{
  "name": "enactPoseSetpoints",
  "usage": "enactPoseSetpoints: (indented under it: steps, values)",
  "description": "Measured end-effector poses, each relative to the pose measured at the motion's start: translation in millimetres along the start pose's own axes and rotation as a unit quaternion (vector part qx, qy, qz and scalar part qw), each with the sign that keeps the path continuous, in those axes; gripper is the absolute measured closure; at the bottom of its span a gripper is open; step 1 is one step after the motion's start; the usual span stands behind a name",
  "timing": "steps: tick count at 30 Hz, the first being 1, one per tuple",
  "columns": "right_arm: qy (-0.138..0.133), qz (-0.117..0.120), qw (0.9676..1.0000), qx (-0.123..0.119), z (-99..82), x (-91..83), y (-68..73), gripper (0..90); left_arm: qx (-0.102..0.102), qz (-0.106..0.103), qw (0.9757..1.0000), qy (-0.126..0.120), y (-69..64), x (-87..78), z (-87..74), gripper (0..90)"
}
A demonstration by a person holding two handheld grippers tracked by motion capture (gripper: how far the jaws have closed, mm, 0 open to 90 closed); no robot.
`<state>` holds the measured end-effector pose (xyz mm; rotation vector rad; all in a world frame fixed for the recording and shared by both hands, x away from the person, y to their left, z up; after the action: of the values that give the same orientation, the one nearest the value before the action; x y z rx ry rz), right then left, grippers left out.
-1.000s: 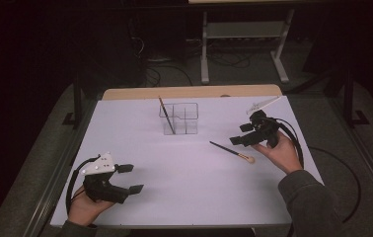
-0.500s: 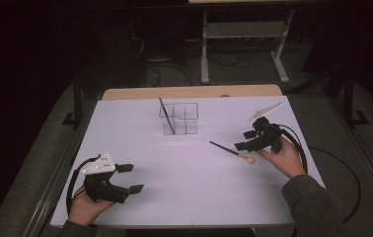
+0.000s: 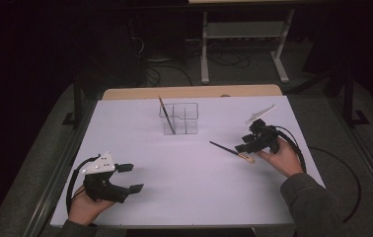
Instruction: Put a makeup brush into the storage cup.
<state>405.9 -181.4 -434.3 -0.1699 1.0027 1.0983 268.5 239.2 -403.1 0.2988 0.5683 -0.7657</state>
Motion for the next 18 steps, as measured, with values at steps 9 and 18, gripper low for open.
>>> enactPoseSetpoints:
  steps: [9,18]
  values:
    - [0.024,0.0,0.9996,-0.012,3.7,6.8,-1.4,51.3,0.0,-0.001,1.0,0.001,-0.2,0.3,-0.3,22.1]
    - [0.049,0.0,0.9987,-0.011,0.0,12.8,-5.5,59.6,0.0,-0.002,1.0,0.001,-0.9,0.8,-0.2,22.0]
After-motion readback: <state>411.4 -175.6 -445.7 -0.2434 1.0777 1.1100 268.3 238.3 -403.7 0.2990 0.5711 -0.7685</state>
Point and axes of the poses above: each handheld gripper's, and its own axes: x roughly forward along the jaws, z roughly out of its top, y roughly to its left, the point moved 4 cm from there along x, roughly forward along the jaws, and after that the axes turned 14 degrees about z, right-handed, at the moved point
